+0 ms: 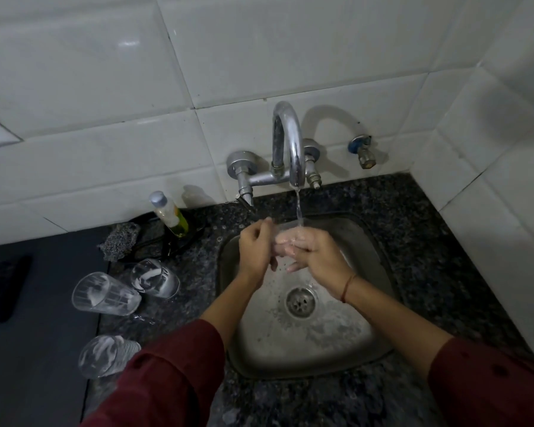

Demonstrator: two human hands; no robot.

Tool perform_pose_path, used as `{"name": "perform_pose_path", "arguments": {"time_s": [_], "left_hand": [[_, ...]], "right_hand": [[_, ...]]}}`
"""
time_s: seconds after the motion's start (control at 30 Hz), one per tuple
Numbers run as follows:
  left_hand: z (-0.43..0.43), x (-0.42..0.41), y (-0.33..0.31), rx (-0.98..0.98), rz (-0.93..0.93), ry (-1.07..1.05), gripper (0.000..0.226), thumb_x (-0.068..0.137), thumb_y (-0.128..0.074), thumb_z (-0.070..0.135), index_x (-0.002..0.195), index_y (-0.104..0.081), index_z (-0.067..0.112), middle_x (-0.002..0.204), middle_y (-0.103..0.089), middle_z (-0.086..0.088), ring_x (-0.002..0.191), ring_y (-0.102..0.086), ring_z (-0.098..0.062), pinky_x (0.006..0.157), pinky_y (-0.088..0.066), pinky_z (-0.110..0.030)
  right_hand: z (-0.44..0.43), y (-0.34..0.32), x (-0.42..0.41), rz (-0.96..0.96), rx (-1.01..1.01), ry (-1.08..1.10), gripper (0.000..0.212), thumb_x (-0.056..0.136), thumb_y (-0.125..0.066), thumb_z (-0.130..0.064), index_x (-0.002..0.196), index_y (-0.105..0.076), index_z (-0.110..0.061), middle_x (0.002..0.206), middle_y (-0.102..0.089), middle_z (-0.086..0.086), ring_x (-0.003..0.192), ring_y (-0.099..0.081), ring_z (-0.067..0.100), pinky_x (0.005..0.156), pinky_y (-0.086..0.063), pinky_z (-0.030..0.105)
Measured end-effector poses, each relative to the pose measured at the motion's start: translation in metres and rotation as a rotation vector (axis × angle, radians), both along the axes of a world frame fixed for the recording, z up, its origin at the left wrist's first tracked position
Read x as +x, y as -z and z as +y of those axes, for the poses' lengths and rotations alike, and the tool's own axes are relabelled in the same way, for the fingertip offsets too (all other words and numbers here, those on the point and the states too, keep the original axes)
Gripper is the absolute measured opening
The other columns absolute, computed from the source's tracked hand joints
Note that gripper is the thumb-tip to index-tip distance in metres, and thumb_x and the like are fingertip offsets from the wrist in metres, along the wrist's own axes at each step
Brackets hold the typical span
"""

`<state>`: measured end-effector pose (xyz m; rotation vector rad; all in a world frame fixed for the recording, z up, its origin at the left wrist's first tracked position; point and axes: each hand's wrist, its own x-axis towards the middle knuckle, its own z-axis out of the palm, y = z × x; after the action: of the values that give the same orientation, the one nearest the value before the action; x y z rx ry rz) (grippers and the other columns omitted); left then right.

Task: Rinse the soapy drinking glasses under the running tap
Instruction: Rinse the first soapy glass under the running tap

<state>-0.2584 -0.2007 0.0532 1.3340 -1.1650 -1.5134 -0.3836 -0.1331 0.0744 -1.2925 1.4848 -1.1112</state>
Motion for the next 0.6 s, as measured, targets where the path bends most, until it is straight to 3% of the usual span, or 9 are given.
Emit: {"name": "perform_pose_path", "arguments": {"time_s": [0.07, 0.13, 0.23, 0.3, 0.33, 0.4, 0.47, 0.5, 0.6], "left_hand": [[-0.007, 0.005, 0.000, 0.142, -0.025, 0.064, 0.045, 0.105, -0.044, 0.029, 0.066, -0.057, 0.009, 0.050, -0.052, -0.008, 0.037, -0.040, -0.019, 0.035, -0.023, -0.020], [-0.012, 0.009, -0.001, 0.221, -0.010, 0.162, 0.046, 0.102, -0.049, 0.037, 0.073, -0.064, 0.006, 0.060, -0.059, -0.015, 0.042, -0.048, -0.023, 0.035, -0.030, -0.021], [-0.006, 0.004, 0.002, 0.057, 0.037, 0.036, 0.033, 0.098, -0.060, 0.033, 0.088, -0.073, 0.004, 0.090, -0.071, -0.017, 0.076, -0.068, -0.023, 0.059, -0.056, -0.037], [0.001, 0.000, 0.002, -0.035, 0.023, -0.007, 0.030, 0.102, -0.055, 0.024, 0.084, -0.067, 0.004, 0.078, -0.065, -0.015, 0.066, -0.063, -0.020, 0.053, -0.053, -0.033], [0.001, 0.000, 0.001, -0.021, 0.006, -0.032, 0.032, 0.104, -0.050, 0.021, 0.078, -0.061, 0.005, 0.067, -0.059, -0.013, 0.053, -0.057, -0.017, 0.042, -0.045, -0.028], [-0.005, 0.002, -0.003, 0.141, -0.010, -0.054, 0.036, 0.103, -0.042, 0.022, 0.073, -0.055, 0.008, 0.057, -0.052, -0.009, 0.037, -0.043, -0.015, 0.033, -0.028, -0.020], [-0.010, 0.005, -0.006, 0.296, 0.020, 0.025, 0.035, 0.102, -0.041, 0.028, 0.079, -0.058, 0.008, 0.058, -0.056, -0.009, 0.036, -0.043, -0.016, 0.032, -0.025, -0.019], [-0.010, 0.006, -0.006, 0.285, 0.053, 0.037, 0.035, 0.102, -0.045, 0.030, 0.083, -0.061, 0.006, 0.061, -0.060, -0.009, 0.040, -0.047, -0.017, 0.033, -0.029, -0.021], [-0.004, 0.003, -0.003, 0.013, 0.089, -0.020, 0.030, 0.103, -0.055, 0.025, 0.087, -0.067, 0.003, 0.076, -0.063, -0.013, 0.062, -0.061, -0.020, 0.049, -0.049, -0.029]], "right_hand": [[0.006, 0.002, -0.004, 0.323, -0.104, -0.156, 0.024, 0.094, -0.059, -0.001, 0.110, -0.073, -0.014, 0.107, -0.073, 0.002, 0.096, -0.069, 0.010, 0.076, -0.056, 0.021], [0.008, 0.007, -0.007, 0.459, -0.139, -0.166, 0.027, 0.092, -0.060, -0.002, 0.105, -0.075, -0.021, 0.103, -0.072, -0.006, 0.089, -0.067, 0.002, 0.075, -0.053, 0.019], [0.001, 0.001, 0.003, -0.025, 0.030, 0.036, 0.024, 0.094, -0.060, 0.003, 0.107, -0.072, -0.014, 0.099, -0.074, -0.004, 0.088, -0.071, 0.008, 0.064, -0.057, 0.021], [-0.003, -0.008, 0.004, -0.299, 0.111, 0.068, 0.019, 0.096, -0.059, 0.001, 0.110, -0.069, -0.008, 0.102, -0.075, 0.005, 0.091, -0.073, 0.015, 0.062, -0.058, 0.024], [-0.003, -0.008, 0.003, -0.263, 0.091, 0.027, 0.019, 0.096, -0.059, 0.001, 0.110, -0.069, -0.008, 0.104, -0.075, 0.007, 0.093, -0.073, 0.016, 0.065, -0.059, 0.024], [-0.001, -0.006, 0.000, 0.113, -0.042, -0.097, 0.021, 0.096, -0.060, -0.001, 0.109, -0.070, -0.013, 0.110, -0.074, 0.004, 0.099, -0.071, 0.015, 0.074, -0.058, 0.027], [0.000, 0.000, -0.003, 0.426, -0.140, -0.171, 0.021, 0.094, -0.062, -0.005, 0.109, -0.071, -0.016, 0.109, -0.072, 0.000, 0.098, -0.069, 0.016, 0.080, -0.057, 0.030], [0.000, 0.002, -0.001, 0.435, -0.147, -0.140, 0.020, 0.094, -0.063, -0.005, 0.108, -0.072, -0.015, 0.108, -0.072, 0.001, 0.097, -0.070, 0.019, 0.079, -0.058, 0.032], [-0.006, -0.003, 0.009, -0.087, 0.041, 0.073, 0.019, 0.096, -0.060, -0.001, 0.111, -0.069, -0.006, 0.106, -0.074, 0.010, 0.094, -0.073, 0.026, 0.066, -0.060, 0.031]]}}
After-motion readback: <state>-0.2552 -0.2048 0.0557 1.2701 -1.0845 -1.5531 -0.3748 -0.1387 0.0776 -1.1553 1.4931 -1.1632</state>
